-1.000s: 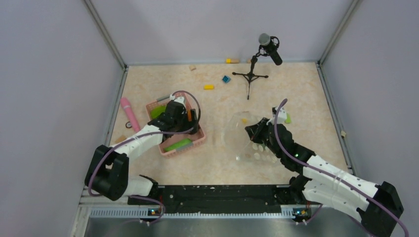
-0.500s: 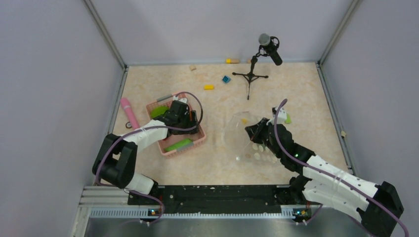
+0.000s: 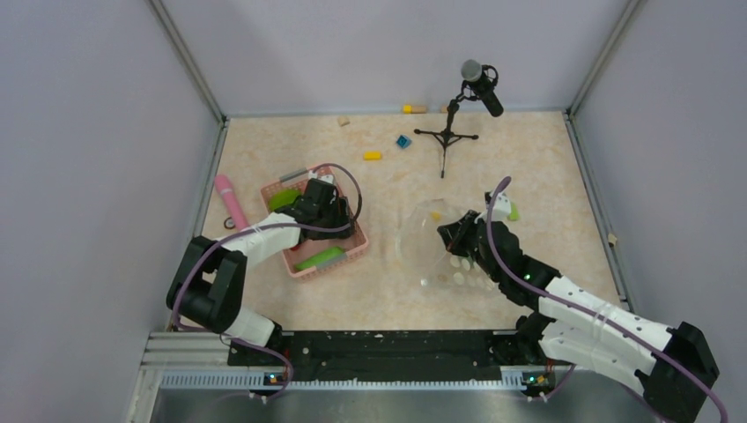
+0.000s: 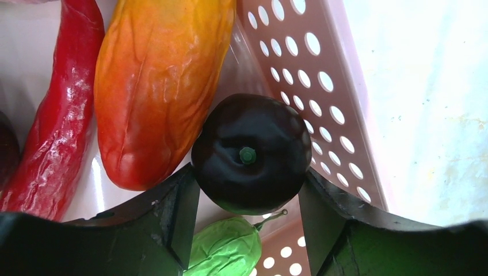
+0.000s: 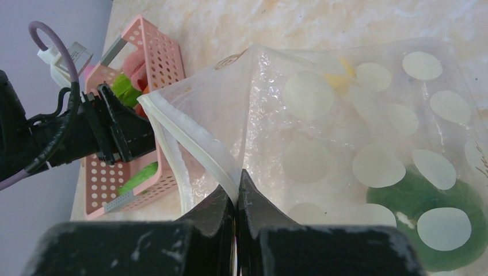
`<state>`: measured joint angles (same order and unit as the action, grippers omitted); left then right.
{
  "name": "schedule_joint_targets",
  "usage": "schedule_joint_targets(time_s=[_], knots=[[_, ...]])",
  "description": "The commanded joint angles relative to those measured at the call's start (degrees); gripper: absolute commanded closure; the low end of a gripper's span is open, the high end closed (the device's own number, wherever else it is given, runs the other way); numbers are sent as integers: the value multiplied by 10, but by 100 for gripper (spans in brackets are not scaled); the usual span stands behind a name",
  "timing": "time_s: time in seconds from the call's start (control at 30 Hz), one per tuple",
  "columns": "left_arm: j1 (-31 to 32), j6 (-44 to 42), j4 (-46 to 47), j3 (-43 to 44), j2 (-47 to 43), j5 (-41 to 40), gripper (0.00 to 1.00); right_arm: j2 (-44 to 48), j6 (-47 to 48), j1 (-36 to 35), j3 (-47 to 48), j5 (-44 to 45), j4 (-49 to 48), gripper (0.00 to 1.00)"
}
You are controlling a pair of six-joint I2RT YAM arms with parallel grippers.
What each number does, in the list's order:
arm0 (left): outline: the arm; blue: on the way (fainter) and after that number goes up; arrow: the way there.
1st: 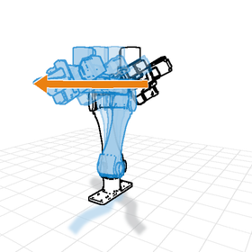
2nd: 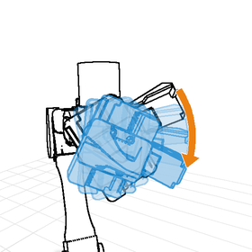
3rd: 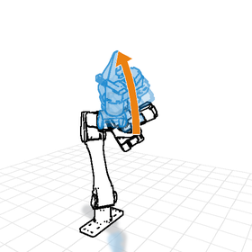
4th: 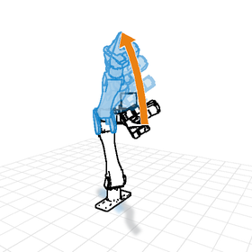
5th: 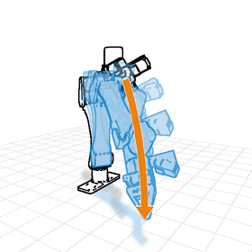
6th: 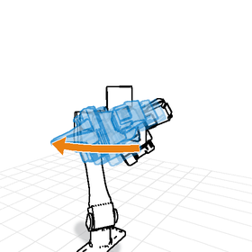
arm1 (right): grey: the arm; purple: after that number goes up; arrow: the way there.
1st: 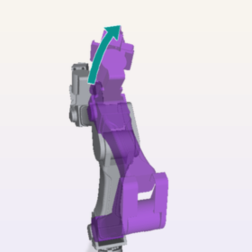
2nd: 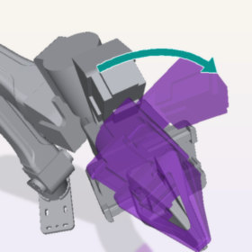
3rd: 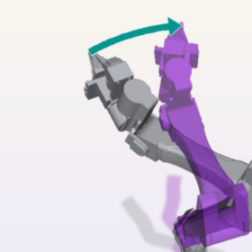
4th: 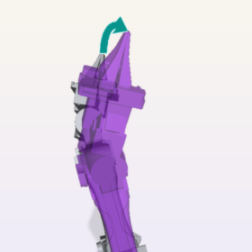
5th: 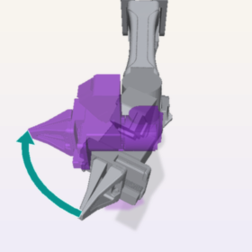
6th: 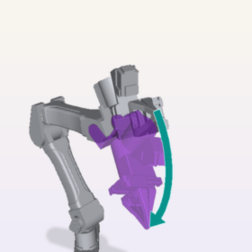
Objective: Place the food in the zip-top bag and seal the zipper
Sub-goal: Pick up the fake fruit from the bin.
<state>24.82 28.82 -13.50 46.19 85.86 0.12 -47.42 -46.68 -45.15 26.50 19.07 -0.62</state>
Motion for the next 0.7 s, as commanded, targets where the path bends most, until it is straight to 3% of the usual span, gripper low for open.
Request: schedule_joint_targets(time_s=[0.0, 0.1, 0.4, 0.53, 0.67], knots=[[-1, 4, 16, 17, -31, -17, 58, -4, 5, -1, 7, 12, -13, 100], [-1, 8, 15, 9, -57, -19, 64, -8, 5, 0, 2, 12, -21, 100], [0, 19, 12, -29, -195, 5, 71, -13, 8, -1, 3, -1, -27, 100], [0, 5, 30, -50, -262, 80, 71, -13, 8, 0, 3, -12, -32, 100], [4, -9, 96, -74, -318, 244, 71, -21, 9, -1, 7, -32, -40, 100]])
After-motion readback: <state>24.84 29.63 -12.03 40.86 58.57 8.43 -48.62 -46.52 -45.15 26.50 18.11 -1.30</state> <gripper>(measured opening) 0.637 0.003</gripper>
